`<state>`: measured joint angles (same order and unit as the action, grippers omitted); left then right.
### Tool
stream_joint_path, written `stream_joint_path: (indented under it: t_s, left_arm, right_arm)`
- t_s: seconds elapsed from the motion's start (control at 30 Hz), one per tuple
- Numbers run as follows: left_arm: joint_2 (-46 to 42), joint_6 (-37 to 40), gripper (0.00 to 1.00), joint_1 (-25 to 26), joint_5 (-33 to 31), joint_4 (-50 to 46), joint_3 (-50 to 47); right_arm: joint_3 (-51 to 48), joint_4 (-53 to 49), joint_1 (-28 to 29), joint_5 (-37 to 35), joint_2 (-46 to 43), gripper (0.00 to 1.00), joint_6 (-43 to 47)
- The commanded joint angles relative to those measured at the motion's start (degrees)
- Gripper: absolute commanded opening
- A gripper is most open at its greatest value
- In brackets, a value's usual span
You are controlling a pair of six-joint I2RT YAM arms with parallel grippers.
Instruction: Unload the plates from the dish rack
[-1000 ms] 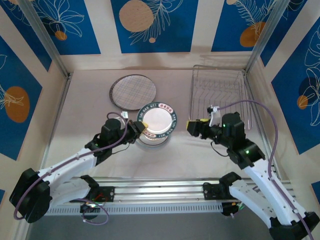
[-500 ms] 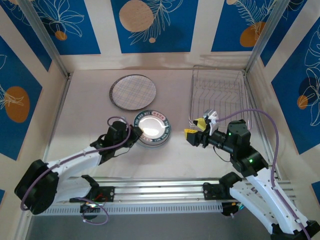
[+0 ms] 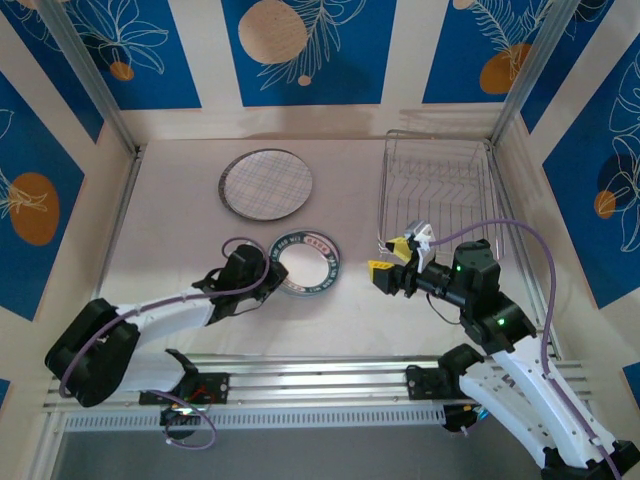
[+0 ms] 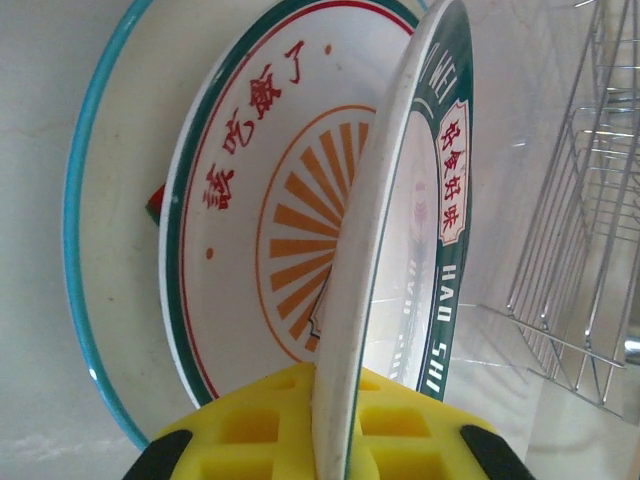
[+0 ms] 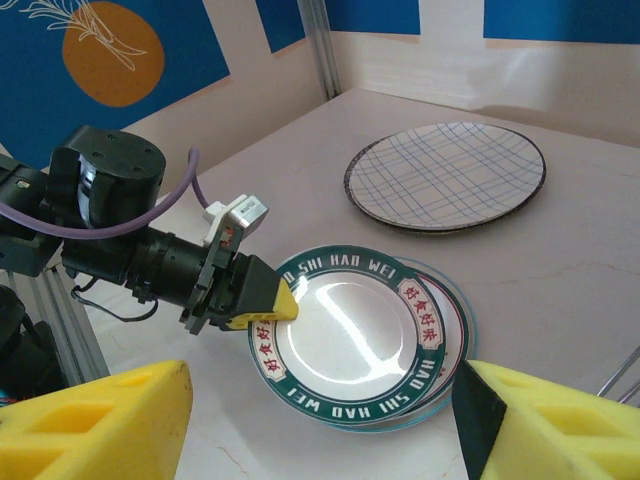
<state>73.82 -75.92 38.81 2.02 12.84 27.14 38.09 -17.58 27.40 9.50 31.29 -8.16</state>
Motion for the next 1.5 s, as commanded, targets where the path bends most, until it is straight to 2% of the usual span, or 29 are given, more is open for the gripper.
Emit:
stream_joint_path:
  t_s: [0.0, 0.27, 0.47, 0.63, 0.93, 1.33, 1.47]
  left_arm:
    - [1.01, 1.17, 0.00, 0.55, 0.02, 3.32, -0.07]
    - [3.41, 0.99, 0.00, 0.50, 0.90, 4.01, 0.28]
    - [3.04, 1.12, 0.19, 0.56, 0.54, 1.40, 0.67]
    - [2.32, 1.89, 0.30, 0.55, 0.13, -2.36, 2.08]
    - [1.82, 3.84, 0.41, 0.48, -0.09, -10.76, 6.20]
    - [5.70, 5.90, 0.46, 0.48, 0.44, -20.43, 12.93]
    - [6.38, 7.00, 0.57, 0.53, -0.10, -24.88, 15.37]
  right_arm:
    - [-0.65, -0.17, 0.29, 0.44, -0.46, 0.71, 0.26]
    - [-0.68, -0.18, 0.29, 0.00, -0.26, 0.72, -0.34]
    - [-0.75, -0.17, 0.37, -0.05, -0.16, 0.72, 0.00]
    - [-0.73, -0.09, 0.35, -0.19, -0.07, 0.72, 0.15]
    - [-0.73, 0.01, 0.30, -0.60, 0.26, 0.72, -0.19]
    - [0.08, -0.61, 0.29, -1.15, 0.87, 0.72, 0.08]
    - [0.40, -1.37, 0.29, -1.97, 0.94, 0.72, 0.23]
